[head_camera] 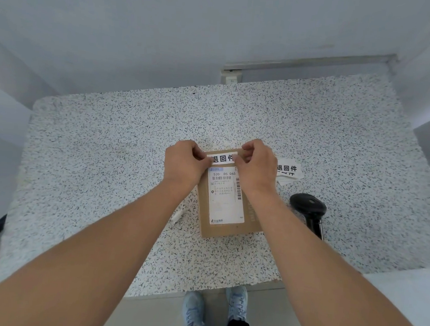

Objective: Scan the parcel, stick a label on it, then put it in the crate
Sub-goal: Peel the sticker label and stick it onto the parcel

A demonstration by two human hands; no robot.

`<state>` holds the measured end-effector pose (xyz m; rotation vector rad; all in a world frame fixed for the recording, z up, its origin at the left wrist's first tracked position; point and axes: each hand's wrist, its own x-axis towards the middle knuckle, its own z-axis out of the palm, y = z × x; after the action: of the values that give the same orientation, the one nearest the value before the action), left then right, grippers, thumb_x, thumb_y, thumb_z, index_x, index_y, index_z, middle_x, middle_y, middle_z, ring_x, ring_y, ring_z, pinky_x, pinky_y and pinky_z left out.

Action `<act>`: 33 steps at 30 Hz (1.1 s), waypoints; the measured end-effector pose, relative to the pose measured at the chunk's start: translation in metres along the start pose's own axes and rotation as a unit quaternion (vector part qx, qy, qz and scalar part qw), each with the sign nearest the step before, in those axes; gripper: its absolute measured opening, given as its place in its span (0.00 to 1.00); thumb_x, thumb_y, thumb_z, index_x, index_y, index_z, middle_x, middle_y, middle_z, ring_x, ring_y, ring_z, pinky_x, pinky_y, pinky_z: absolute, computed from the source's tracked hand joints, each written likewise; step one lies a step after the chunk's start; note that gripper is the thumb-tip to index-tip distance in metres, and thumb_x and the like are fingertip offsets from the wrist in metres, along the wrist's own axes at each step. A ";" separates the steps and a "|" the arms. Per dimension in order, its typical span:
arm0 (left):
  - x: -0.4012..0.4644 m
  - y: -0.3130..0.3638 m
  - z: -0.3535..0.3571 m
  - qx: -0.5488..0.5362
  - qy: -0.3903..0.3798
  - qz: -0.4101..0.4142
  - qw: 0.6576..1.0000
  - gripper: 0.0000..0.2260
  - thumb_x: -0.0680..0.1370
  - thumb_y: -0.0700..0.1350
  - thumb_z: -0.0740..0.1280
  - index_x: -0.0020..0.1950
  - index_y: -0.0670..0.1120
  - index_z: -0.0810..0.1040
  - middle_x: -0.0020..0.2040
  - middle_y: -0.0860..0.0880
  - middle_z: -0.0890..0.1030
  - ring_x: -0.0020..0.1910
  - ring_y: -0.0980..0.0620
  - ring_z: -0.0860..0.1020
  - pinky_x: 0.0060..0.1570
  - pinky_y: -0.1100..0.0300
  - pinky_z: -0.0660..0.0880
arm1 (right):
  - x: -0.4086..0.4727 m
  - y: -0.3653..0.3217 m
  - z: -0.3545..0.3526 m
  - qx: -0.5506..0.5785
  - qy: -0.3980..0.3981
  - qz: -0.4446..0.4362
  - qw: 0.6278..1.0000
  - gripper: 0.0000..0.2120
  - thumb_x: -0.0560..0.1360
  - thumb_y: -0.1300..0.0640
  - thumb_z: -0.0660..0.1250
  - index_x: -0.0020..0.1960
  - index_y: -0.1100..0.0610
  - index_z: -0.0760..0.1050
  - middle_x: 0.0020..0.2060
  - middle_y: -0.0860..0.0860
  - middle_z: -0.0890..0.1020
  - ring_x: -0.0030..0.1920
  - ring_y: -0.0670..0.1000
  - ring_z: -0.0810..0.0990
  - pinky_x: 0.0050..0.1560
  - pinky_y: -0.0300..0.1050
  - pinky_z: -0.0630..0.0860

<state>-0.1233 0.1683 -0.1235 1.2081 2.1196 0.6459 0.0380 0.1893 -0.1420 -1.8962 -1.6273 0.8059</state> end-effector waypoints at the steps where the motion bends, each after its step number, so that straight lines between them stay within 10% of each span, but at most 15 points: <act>1: -0.001 0.001 0.000 0.002 -0.001 0.001 1.000 0.06 0.72 0.45 0.78 0.41 0.47 0.82 0.38 0.52 0.83 0.39 0.55 0.82 0.38 0.62 0.79 | 0.000 0.000 0.001 0.000 -0.001 0.001 1.000 0.10 0.76 0.55 0.76 0.54 0.52 0.77 0.48 0.47 0.81 0.49 0.49 0.80 0.57 0.50 0.80; 10: 0.001 0.006 0.005 0.002 -0.005 -0.020 1.000 0.12 0.71 0.52 0.79 0.41 0.46 0.81 0.37 0.52 0.82 0.37 0.56 0.81 0.34 0.61 0.77 | 0.004 -0.001 0.011 -0.003 -0.018 0.029 0.999 0.21 0.71 0.40 0.79 0.51 0.50 0.73 0.45 0.48 0.79 0.50 0.52 0.76 0.52 0.49 0.75; 28: -0.001 0.000 0.009 -0.056 0.024 -0.096 0.994 0.06 0.78 0.48 0.72 0.47 0.47 0.78 0.43 0.50 0.82 0.45 0.51 0.82 0.35 0.62 0.72 | 0.014 -0.002 0.000 0.074 -0.030 0.115 0.990 0.07 0.80 0.59 0.72 0.55 0.54 0.75 0.43 0.47 0.79 0.44 0.49 0.81 0.36 0.35 0.70; 33: -0.016 -0.003 0.007 -0.061 0.006 -0.077 0.995 0.15 0.74 0.53 0.77 0.50 0.46 0.76 0.42 0.52 0.80 0.41 0.55 0.79 0.34 0.61 0.71 | 0.003 -0.001 -0.008 0.075 -0.062 0.074 0.993 0.18 0.71 0.51 0.82 0.51 0.52 0.75 0.42 0.47 0.81 0.41 0.46 0.79 0.39 0.38 0.72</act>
<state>-0.1143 0.1538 -0.1263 0.9672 2.1260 0.7025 0.0432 0.1921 -0.1363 -1.9090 -1.4649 1.0940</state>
